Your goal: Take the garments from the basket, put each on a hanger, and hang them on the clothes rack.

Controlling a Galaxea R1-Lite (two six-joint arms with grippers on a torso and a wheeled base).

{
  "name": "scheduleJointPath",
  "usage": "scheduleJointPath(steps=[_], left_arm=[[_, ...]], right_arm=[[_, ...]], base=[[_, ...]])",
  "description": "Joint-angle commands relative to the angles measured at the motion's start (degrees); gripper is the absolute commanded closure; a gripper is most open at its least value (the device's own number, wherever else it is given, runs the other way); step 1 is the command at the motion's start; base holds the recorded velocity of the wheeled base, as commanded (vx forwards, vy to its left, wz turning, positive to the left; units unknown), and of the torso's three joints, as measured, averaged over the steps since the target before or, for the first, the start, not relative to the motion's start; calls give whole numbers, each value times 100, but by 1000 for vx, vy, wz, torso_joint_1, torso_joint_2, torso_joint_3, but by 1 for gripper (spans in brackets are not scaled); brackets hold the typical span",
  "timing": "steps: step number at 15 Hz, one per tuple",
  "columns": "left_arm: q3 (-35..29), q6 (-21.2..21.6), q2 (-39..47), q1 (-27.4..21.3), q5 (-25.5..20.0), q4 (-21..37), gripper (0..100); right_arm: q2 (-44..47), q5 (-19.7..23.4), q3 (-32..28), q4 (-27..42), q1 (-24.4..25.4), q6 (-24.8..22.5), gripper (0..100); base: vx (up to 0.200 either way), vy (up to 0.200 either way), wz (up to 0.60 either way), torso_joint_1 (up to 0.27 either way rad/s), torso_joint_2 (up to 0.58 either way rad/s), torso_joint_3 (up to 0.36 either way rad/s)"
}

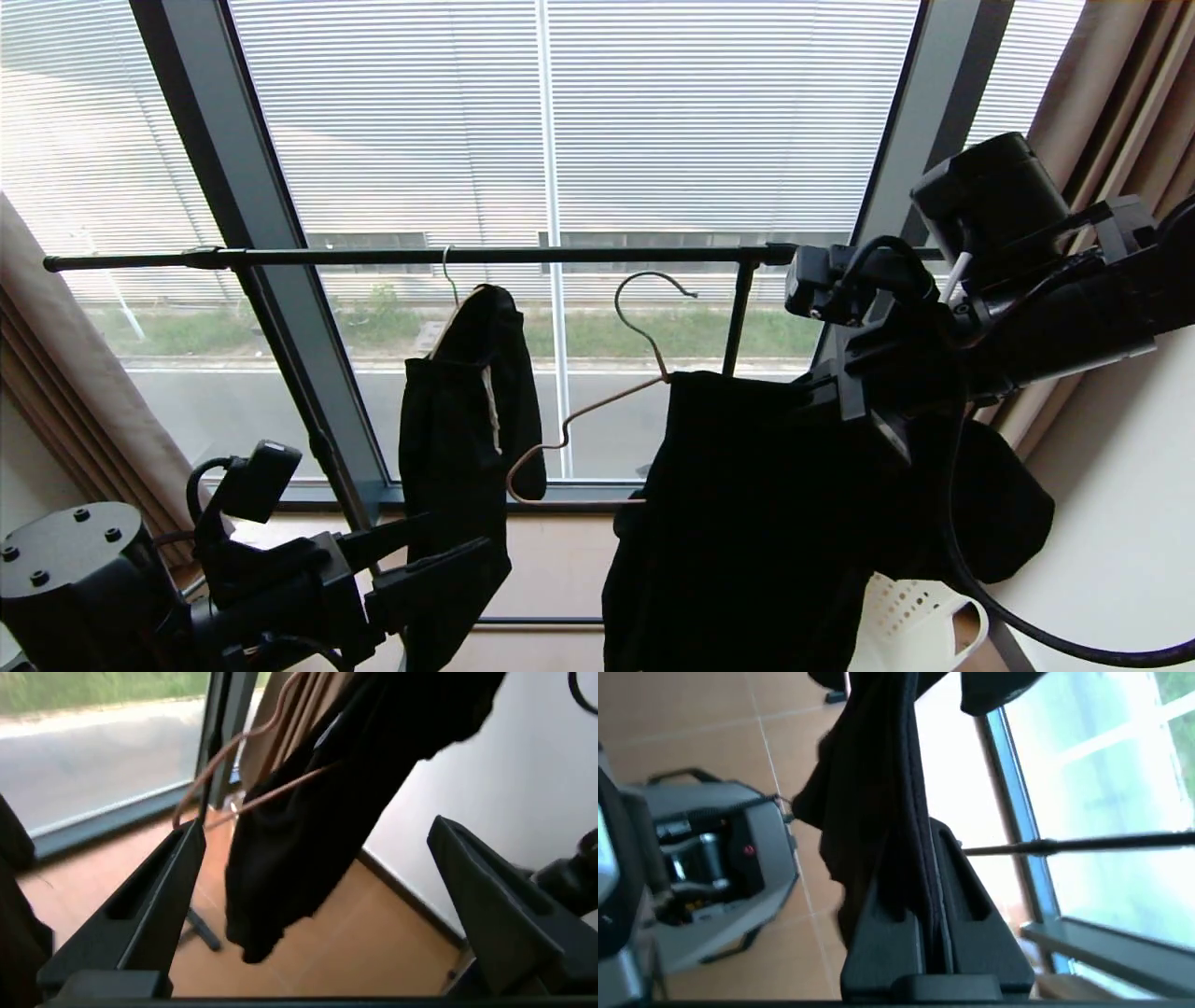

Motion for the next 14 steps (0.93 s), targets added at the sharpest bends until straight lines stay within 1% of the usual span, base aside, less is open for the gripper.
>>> scheduleJointPath(steps=[1,2,3,4,5,6,8,10,11,12,13,14], left_arm=[[11,-119,222,-55,60,-8,0],[11,-163,415,-257,385,97,0],[11,-374,661,-521,746,88,0],[11,-523,784,-644,948,71,0],[11,-866,1092,-899,1343,53,0],[11,-989,1355,-987,1431,36,0],[-112,-1042,1610,-987,1423,27,0],[-209,-1323,1865,-978,1405,-8,0],[-209,-1323,1865,-978,1405,-8,0],[-279,-1437,2050,-952,1405,-8,0],[-305,-1481,2111,-943,1396,-8,0],[-323,-1569,2243,-943,1396,-8,0]], right_arm=[[-216,-5,319,-329,-20,17,100],[-234,-32,600,-900,-20,34,100],[-269,-49,750,-1147,-37,52,100],[-304,-49,794,-1199,-37,78,100],[-375,-49,794,-1217,-37,228,100],[-445,-40,794,-1217,-37,386,100],[-550,-5,837,-1208,-99,404,100],[-612,109,978,-1252,-178,395,100],[-612,109,978,-1252,-178,395,100],[-629,425,1031,-1234,-187,360,100],[-629,496,1040,-1234,-195,324,100],[-629,610,1048,-1234,-213,193,100]], base=[[0,0,0,0,0,0],[0,0,0,0,0,0],[0,0,0,0,0,0],[0,0,0,0,0,0],[0,0,0,0,0,0],[0,0,0,0,0,0],[0,0,0,0,0,0],[0,0,0,0,0,0],[0,0,0,0,0,0],[0,0,0,0,0,0],[0,0,0,0,0,0],[0,0,0,0,0,0]])
